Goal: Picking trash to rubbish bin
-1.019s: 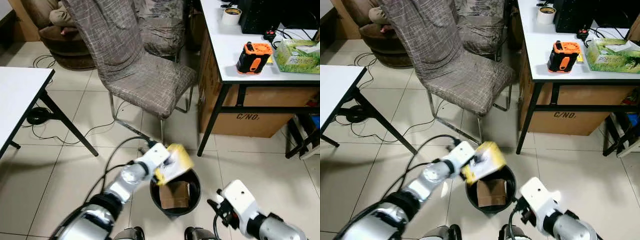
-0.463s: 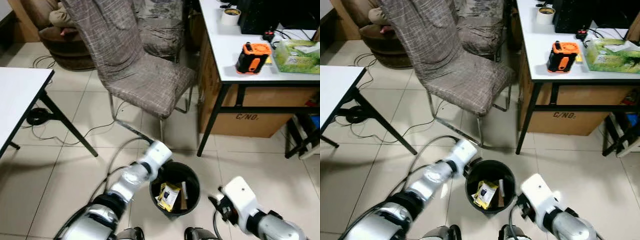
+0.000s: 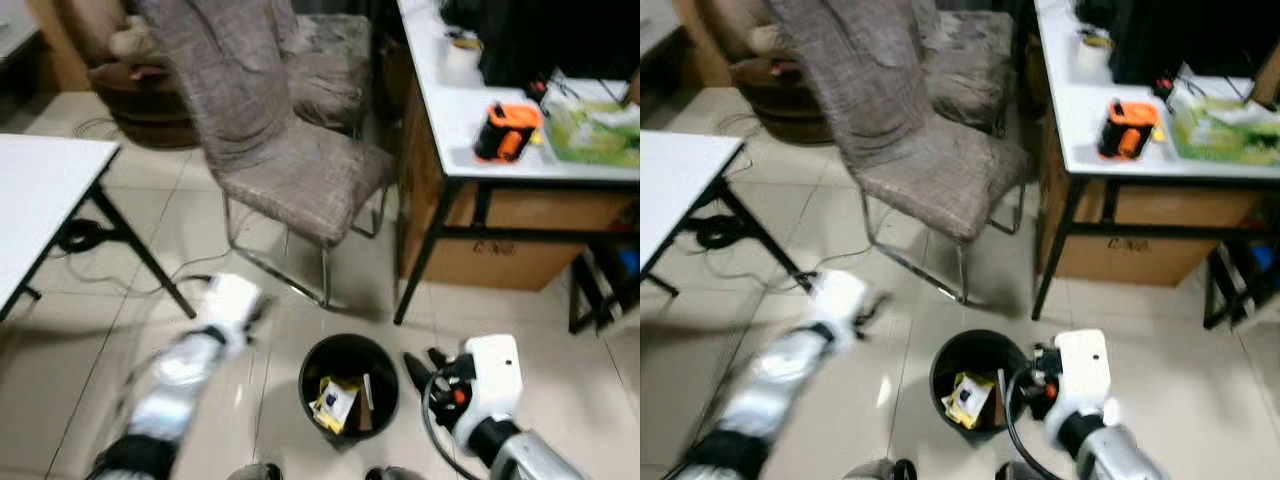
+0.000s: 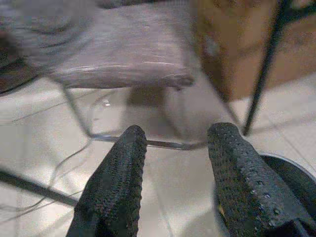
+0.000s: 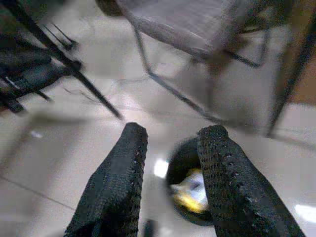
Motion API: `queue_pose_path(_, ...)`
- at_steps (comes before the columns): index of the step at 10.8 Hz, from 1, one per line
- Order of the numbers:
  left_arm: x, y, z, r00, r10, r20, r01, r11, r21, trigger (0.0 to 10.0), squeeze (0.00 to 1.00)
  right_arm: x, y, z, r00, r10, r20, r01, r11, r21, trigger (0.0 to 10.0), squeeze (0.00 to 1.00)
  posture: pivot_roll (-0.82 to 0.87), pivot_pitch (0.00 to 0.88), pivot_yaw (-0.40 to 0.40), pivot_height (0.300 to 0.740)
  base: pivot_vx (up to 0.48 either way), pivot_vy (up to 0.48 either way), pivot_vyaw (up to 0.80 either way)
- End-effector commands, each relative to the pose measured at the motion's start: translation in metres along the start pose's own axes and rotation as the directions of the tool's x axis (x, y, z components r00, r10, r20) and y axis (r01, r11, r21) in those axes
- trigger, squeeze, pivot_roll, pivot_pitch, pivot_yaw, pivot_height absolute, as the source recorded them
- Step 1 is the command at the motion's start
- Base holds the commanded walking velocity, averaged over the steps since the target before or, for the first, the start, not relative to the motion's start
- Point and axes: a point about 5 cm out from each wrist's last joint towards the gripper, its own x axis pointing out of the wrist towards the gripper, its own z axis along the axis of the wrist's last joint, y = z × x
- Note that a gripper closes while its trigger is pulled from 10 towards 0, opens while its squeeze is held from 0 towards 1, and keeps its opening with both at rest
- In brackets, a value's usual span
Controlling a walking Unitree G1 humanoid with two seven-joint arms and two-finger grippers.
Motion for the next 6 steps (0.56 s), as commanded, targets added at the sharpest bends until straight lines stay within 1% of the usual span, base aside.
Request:
queue_pose_path(1,-0.006,0.007,0.004,0.999,0.038,0.008,-0.037,0.999,-0.018,10.0,0.00,-0.006,0.012,0.004,0.998,0.069,0.001,-0.069,0.996,0.056,10.0,0.00,-0.10,0.062,0.029,0.740,0.000,0.000,0.00)
queue_pose_path(2,-0.015,0.013,0.003,0.997,0.073,-0.003,-0.074,0.997,-0.023,10.0,0.00,-0.010,0.022,0.006,0.992,0.128,-0.007,-0.128,0.990,0.062,10.0,0.00,-0.10,0.057,0.024,0.740,0.000,0.000,0.00)
queue_pose_path(3,-0.020,0.015,0.002,0.996,0.088,-0.019,-0.089,0.996,-0.026,10.0,0.00,-0.009,0.011,0.010,0.999,0.041,-0.013,-0.041,0.998,0.049,10.0,0.00,-0.11,0.055,0.022,0.740,0.000,0.000,0.00)
queue_pose_path(4,-0.024,0.015,0.002,0.995,0.098,-0.031,-0.099,0.994,-0.038,10.0,0.00,-0.010,0.011,0.015,0.999,0.039,-0.012,-0.038,0.997,0.071,10.0,0.00,-0.11,0.053,0.023,0.740,0.000,0.000,0.00)
queue_pose_path(5,-0.026,0.015,0.003,0.994,0.102,-0.045,-0.104,0.994,-0.041,10.0,0.00,-0.016,0.028,0.014,0.990,0.131,-0.054,-0.129,0.990,0.053,10.0,0.00,-0.12,0.052,0.021,0.740,0.000,0.000,0.00)
queue_pose_path(6,-0.027,0.015,0.003,0.993,0.104,-0.050,-0.106,0.994,-0.042,10.0,0.00,-0.016,0.031,0.014,0.986,0.156,-0.062,-0.152,0.987,0.060,10.0,0.00,-0.12,0.053,0.022,0.740,0.000,0.000,0.00)
